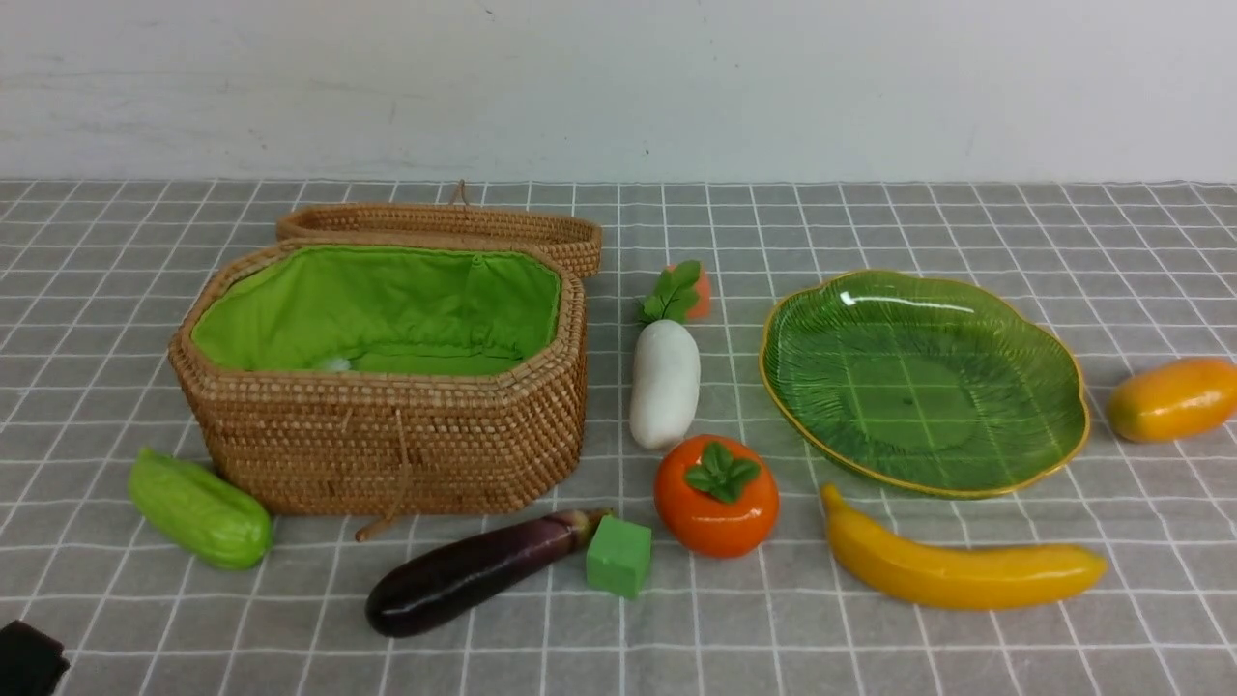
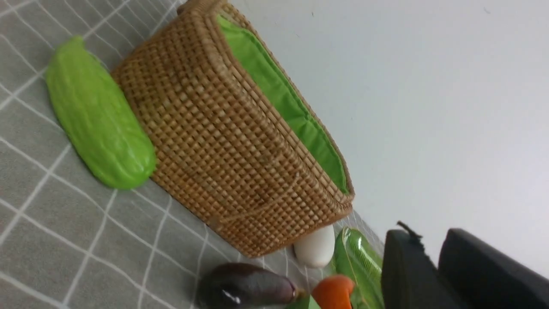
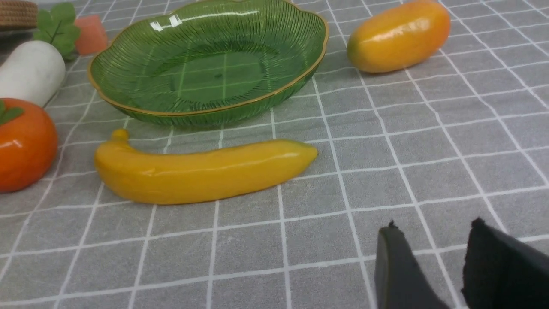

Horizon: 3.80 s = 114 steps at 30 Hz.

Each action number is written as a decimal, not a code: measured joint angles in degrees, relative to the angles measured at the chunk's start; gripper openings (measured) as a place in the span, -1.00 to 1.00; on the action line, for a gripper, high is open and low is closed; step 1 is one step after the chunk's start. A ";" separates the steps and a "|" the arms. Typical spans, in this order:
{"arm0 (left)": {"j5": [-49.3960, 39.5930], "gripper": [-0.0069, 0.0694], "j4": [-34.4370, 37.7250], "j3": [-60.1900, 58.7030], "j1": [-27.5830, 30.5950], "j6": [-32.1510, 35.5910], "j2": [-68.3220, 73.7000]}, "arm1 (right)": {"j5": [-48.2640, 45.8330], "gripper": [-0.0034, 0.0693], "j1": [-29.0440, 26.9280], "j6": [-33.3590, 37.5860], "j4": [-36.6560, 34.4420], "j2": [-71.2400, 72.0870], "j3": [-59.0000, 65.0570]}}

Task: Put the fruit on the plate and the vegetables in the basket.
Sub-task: Take a chayote with your left arm and place it on the basket on the left.

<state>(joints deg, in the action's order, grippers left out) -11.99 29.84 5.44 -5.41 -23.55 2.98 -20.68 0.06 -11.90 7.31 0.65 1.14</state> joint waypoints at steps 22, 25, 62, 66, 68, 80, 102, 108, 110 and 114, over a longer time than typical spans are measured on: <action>-30.54 -0.85 -11.66 30.77 0.00 14.43 49.57 | -23.00 -0.83 16.39 -2.39 -17.87 -18.31 -35.83; -27.77 -0.85 -12.47 32.42 0.29 14.37 53.61 | -33.68 -0.88 20.46 4.55 -17.70 -25.74 -47.37; -4.32 0.71 34.70 35.06 21.23 48.47 88.63 | -36.42 -0.86 23.94 17.33 -21.20 -36.74 -57.53; -3.06 0.69 40.67 35.06 21.23 55.06 90.95 | -36.42 -0.86 23.94 17.33 -21.46 -36.74 -57.53; -2.69 0.69 42.09 35.11 21.23 57.01 91.36 | -36.42 -0.86 23.94 17.33 -21.61 -36.74 -57.53; -1.32 0.40 45.23 35.54 21.23 63.29 91.61 | -36.42 -0.86 23.94 17.33 -22.57 -36.74 -57.53; -1.32 0.70 50.49 35.63 21.23 65.95 93.46 | -36.42 -0.84 23.94 17.33 -22.87 -36.74 -57.53; -1.16 0.26 50.83 35.75 21.23 67.12 94.61 | -36.42 -0.83 23.94 17.33 -22.93 -36.74 -57.53; -1.02 0.27 50.83 35.75 21.23 67.12 94.61 | -36.42 -0.83 23.94 17.33 -22.93 -36.74 -57.53; -0.83 0.27 47.93 35.75 21.23 67.07 93.97 | -36.42 -0.82 23.94 17.33 -23.12 -36.74 -57.53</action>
<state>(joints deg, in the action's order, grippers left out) -12.82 77.77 41.19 15.83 43.52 96.95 -57.11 24.00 5.43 -15.80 -36.09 -56.39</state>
